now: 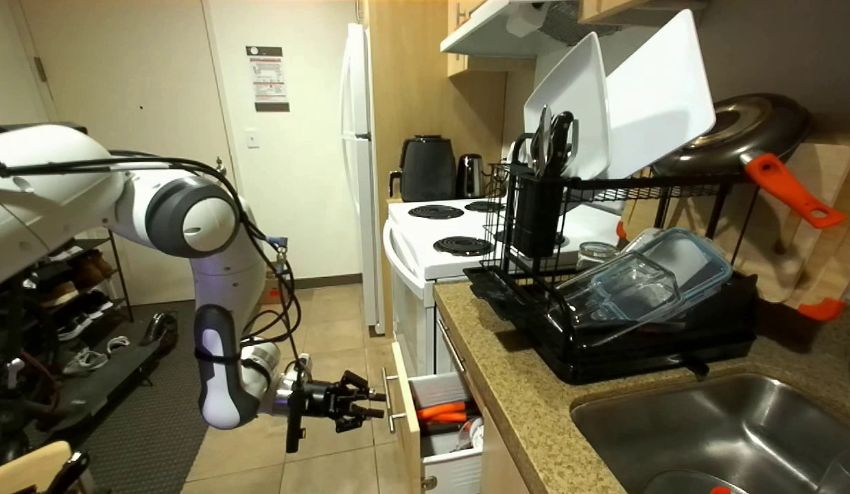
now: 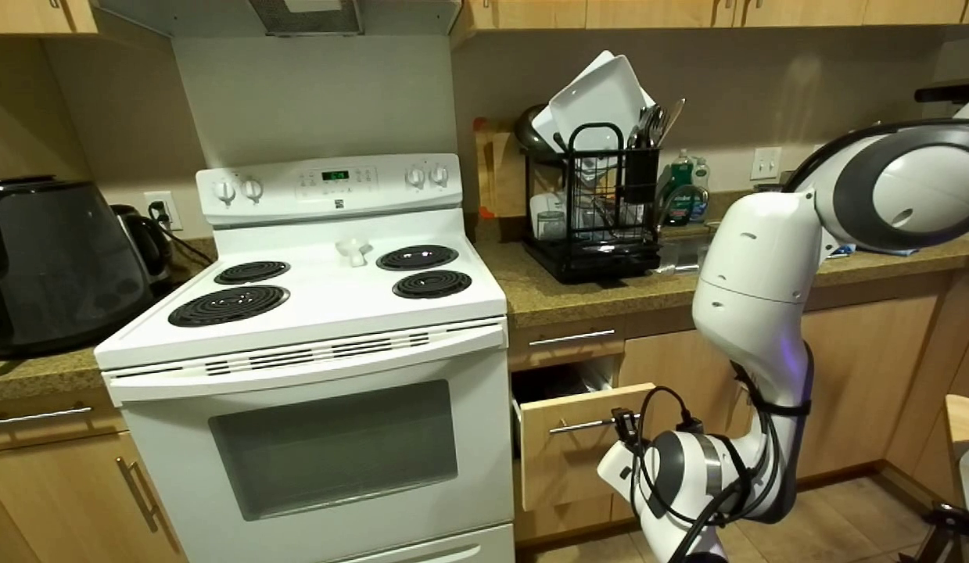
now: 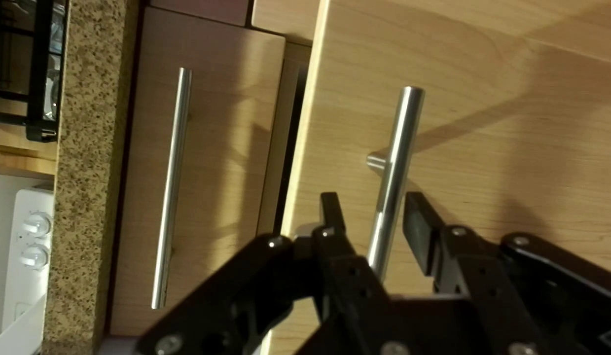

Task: Close the open drawer

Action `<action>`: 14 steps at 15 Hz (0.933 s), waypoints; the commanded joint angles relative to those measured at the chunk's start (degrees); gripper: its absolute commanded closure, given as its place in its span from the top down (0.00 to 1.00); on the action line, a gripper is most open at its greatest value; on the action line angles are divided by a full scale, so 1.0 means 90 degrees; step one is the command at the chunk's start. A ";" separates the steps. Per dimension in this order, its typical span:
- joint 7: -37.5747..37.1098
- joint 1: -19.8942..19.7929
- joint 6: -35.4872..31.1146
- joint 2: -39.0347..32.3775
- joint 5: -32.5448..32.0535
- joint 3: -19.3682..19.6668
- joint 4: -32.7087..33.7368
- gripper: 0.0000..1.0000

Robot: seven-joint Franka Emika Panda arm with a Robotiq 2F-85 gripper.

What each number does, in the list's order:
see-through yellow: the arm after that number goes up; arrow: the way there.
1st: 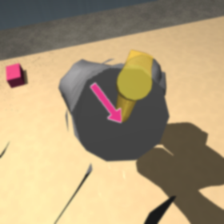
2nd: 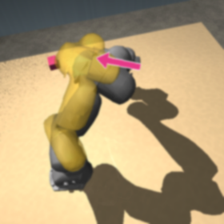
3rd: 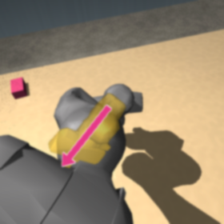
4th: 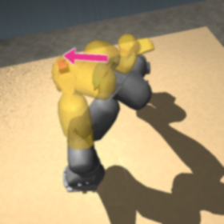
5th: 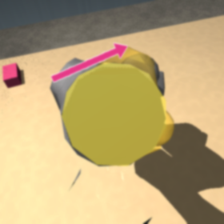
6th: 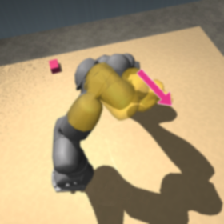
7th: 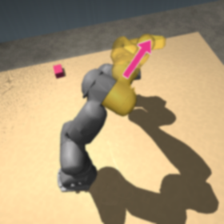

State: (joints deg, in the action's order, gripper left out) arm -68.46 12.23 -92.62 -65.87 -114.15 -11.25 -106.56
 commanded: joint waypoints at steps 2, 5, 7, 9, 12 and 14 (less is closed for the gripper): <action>0.0020 -0.0036 0.0030 -0.0021 -0.0025 -0.0039 0.0020 0.38; 0.0020 -0.0036 0.0030 -0.0021 -0.0025 -0.0039 0.0020 0.38; 0.0020 -0.0036 0.0030 -0.0021 -0.0025 -0.0039 0.0020 0.38; 0.0020 -0.0036 0.0030 -0.0021 -0.0025 -0.0039 0.0020 0.38; 0.0019 -0.0029 0.0046 -0.0061 -0.0033 -0.0022 0.0057 0.70; 0.0026 0.0007 0.0102 -0.0141 -0.0042 0.0003 0.0132 0.83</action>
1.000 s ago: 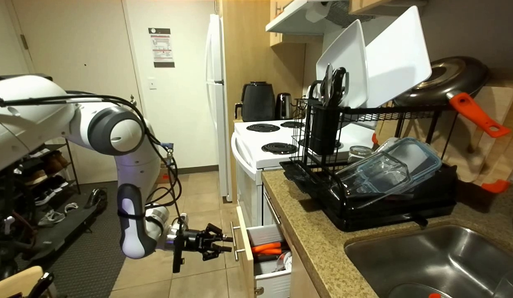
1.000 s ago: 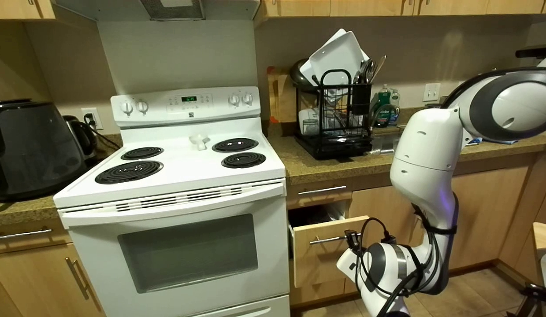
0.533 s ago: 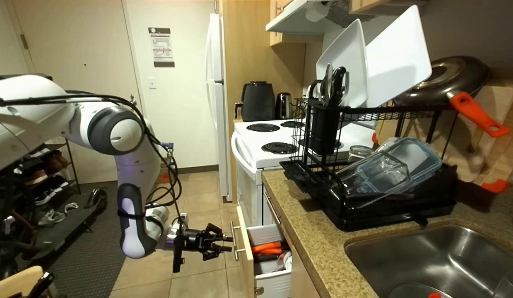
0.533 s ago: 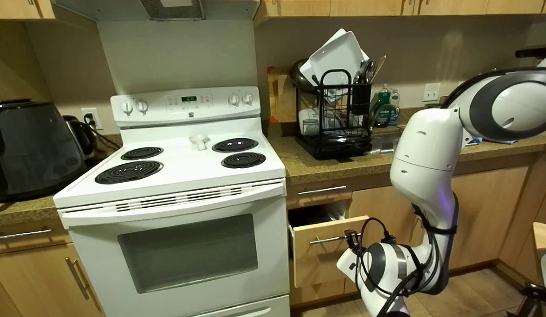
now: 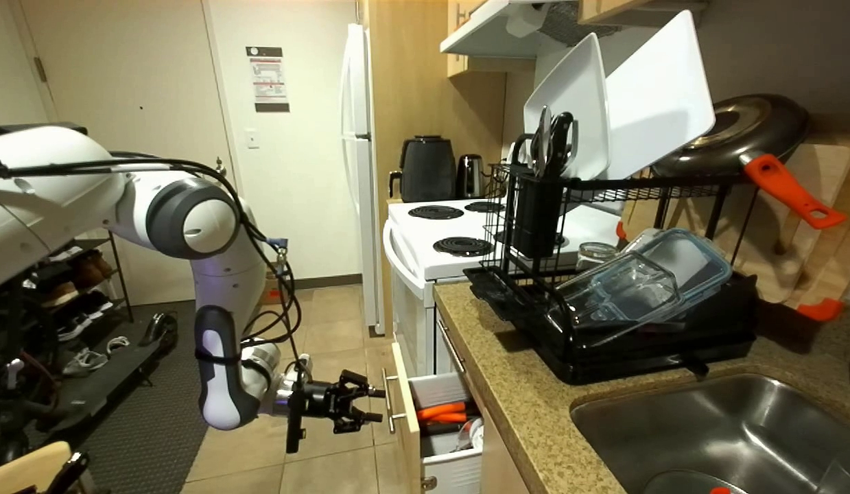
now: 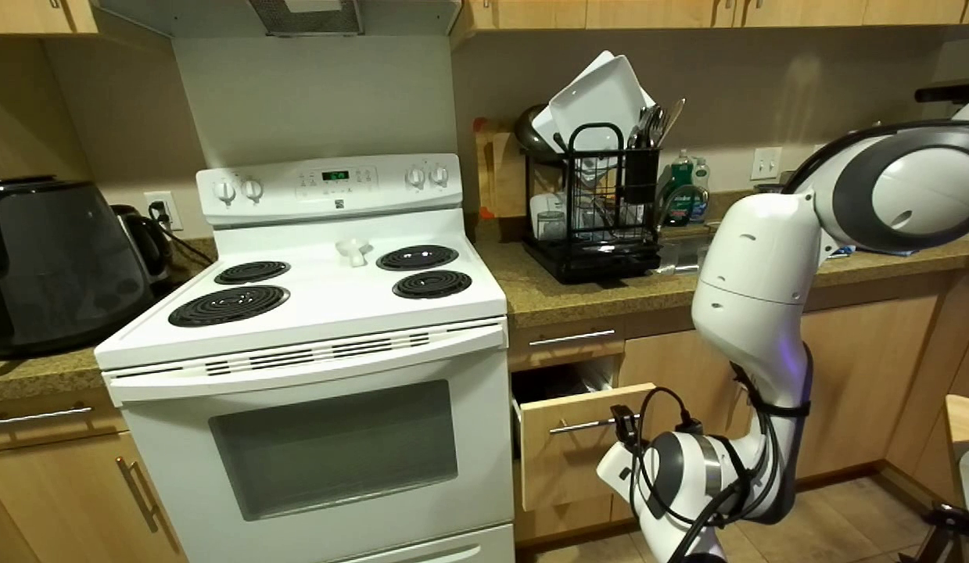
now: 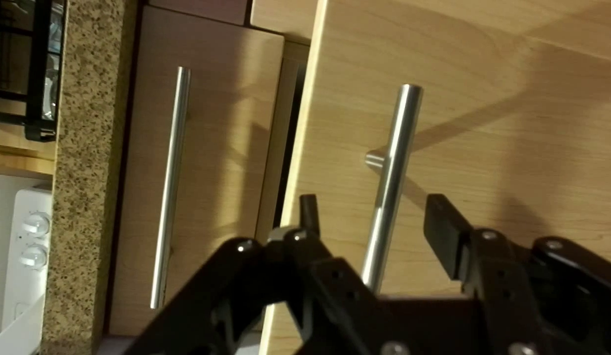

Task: Close the open drawer

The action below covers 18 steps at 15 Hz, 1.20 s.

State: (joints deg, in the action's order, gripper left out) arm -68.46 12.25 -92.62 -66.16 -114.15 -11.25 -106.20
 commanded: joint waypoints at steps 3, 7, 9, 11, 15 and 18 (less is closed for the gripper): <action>-0.0036 -0.0018 0.0035 -0.0170 -0.0074 -0.0007 0.0171 0.79; -0.0036 0.0019 0.0053 -0.0305 -0.0093 0.0004 0.0365 0.41; -0.0025 0.0031 0.0069 -0.0376 -0.0088 0.0025 0.0478 0.27; -0.0016 0.0026 0.0066 -0.0457 -0.0088 0.0052 0.0597 0.14; -0.0005 0.0010 0.0113 -0.0683 -0.0096 0.0148 0.0876 0.02; 0.0044 -0.0026 0.0150 -0.0936 -0.0080 0.0270 0.1140 0.04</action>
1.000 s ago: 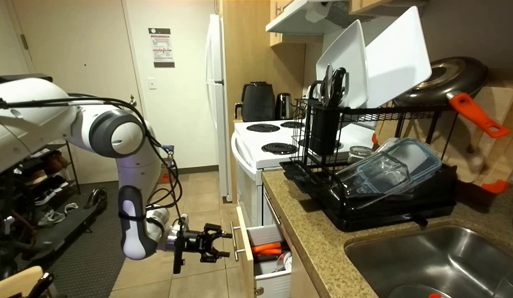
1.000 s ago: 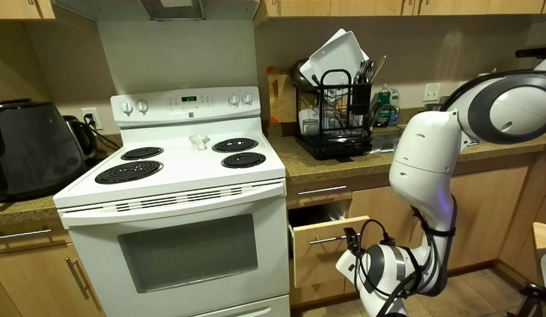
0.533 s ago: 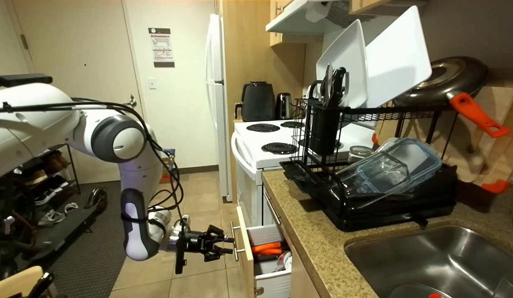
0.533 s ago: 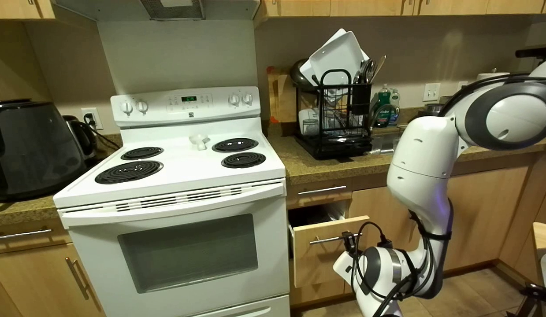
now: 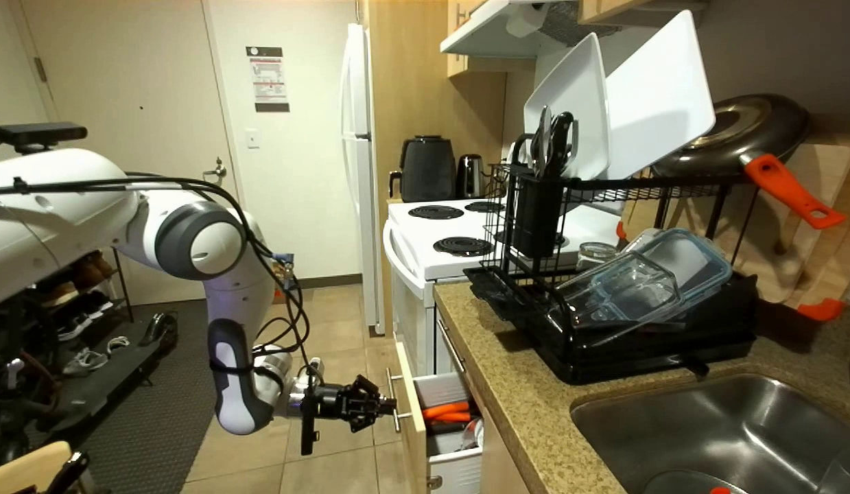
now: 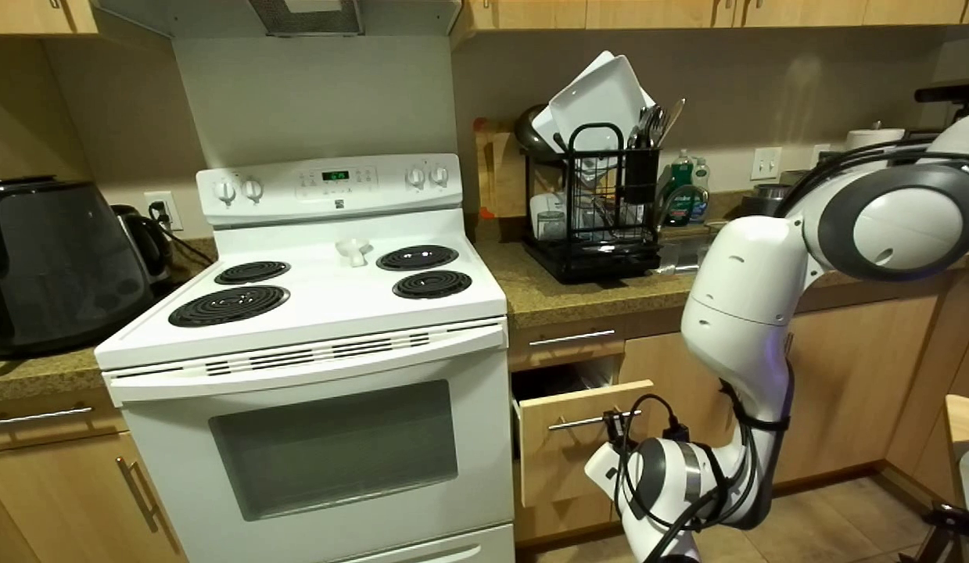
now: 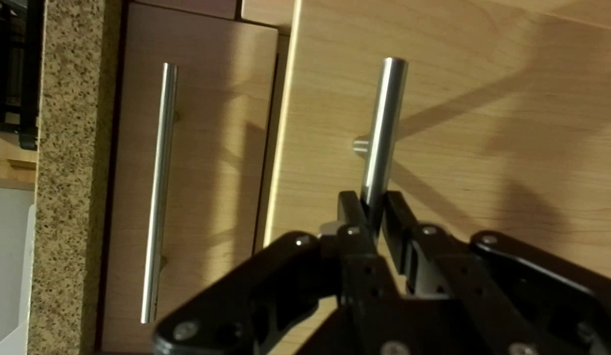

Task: Close the open drawer

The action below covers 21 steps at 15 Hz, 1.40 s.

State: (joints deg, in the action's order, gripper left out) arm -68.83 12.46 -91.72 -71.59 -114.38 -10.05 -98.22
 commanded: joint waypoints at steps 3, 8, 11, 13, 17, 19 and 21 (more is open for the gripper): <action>0.0137 -0.0053 0.0117 -0.0587 -0.0040 0.0239 0.0552 0.04; 0.0259 -0.0104 0.0229 -0.1054 0.0011 0.0411 0.1100 0.04; 0.0377 -0.0186 0.0206 -0.1334 0.0058 0.0527 0.1447 0.04; 0.0460 -0.0260 0.0141 -0.1482 0.0102 0.0570 0.1670 0.04; 0.0273 -0.0425 -0.0348 -0.1587 -0.0070 0.0617 0.1910 0.04; 0.0118 -0.0497 -0.0533 -0.1539 -0.0199 0.0676 0.1890 0.04; 0.0008 -0.0581 -0.0719 -0.1493 -0.0362 0.0743 0.1870 0.04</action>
State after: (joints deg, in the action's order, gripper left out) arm -67.00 12.68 -91.40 -82.67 -116.80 -3.29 -80.00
